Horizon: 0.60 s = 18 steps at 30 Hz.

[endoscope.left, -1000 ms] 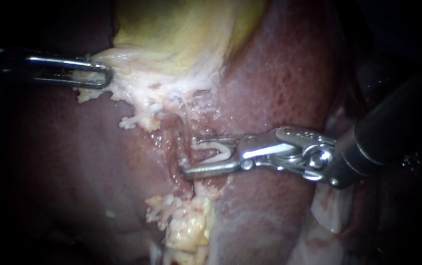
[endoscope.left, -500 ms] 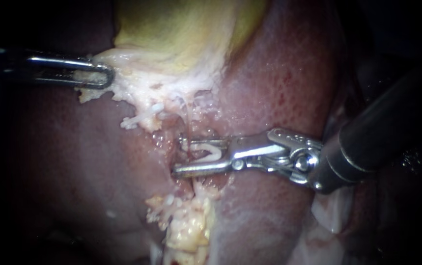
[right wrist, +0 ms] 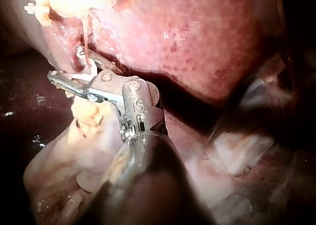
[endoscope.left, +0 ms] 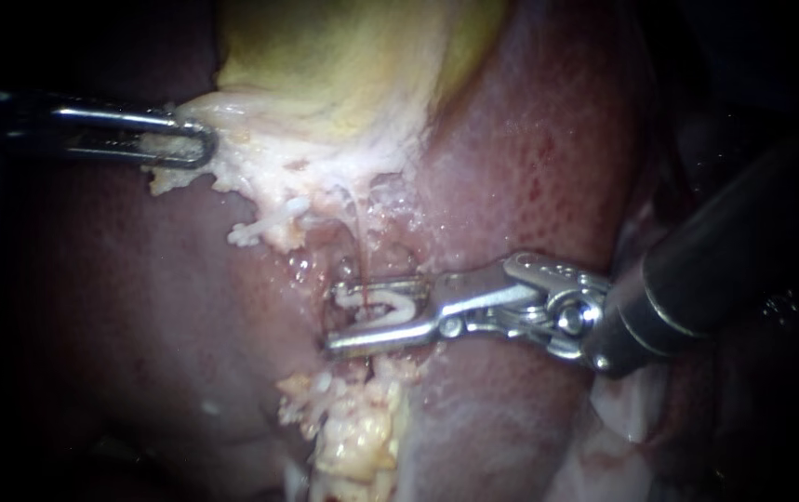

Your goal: Clipping second clip right tube

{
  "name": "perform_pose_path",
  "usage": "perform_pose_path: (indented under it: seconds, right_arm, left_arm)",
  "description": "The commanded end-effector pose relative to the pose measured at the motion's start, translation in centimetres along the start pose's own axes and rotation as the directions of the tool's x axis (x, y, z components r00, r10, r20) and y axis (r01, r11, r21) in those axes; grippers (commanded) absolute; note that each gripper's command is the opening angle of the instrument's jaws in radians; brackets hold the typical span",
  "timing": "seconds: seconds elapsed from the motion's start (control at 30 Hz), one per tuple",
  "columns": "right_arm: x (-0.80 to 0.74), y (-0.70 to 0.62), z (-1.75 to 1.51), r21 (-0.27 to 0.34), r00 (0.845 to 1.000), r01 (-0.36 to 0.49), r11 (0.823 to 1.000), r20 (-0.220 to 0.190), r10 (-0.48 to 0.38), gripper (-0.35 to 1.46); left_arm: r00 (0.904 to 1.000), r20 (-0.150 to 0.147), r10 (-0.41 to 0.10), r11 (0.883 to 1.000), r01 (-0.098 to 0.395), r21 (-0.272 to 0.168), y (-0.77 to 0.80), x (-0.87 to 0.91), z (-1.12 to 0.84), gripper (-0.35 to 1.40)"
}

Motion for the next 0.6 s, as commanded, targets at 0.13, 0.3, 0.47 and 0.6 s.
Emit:
perform_pose_path:
  seconds: [0.13,0.3,0.47,0.6]
  right_arm:
    - [0.01,-0.05,0.01,0.007,1.000,0.003,1.000,0.003,-0.003,0.44]
    - [0.04,-0.05,-0.01,0.004,1.000,0.001,1.000,0.000,-0.001,0.41]
    - [0.06,-0.07,-0.05,0.004,1.000,-0.001,1.000,-0.002,0.001,0.26]
    - [0.07,-0.08,-0.10,0.000,1.000,-0.031,1.000,-0.005,0.031,0.00]
  left_arm:
    - [1.0000,0.000,0.000,1.000,0.000,0.000,0.00,0.00,0.00,-0.35]
    - [1.0000,0.000,0.000,1.000,0.000,0.000,0.00,0.00,0.00,-0.35]
    - [1.0000,0.000,0.000,1.000,0.000,0.000,0.00,0.00,0.00,-0.35]
    - [1.0000,0.000,0.000,1.000,0.000,0.000,0.00,0.00,0.01,-0.35]
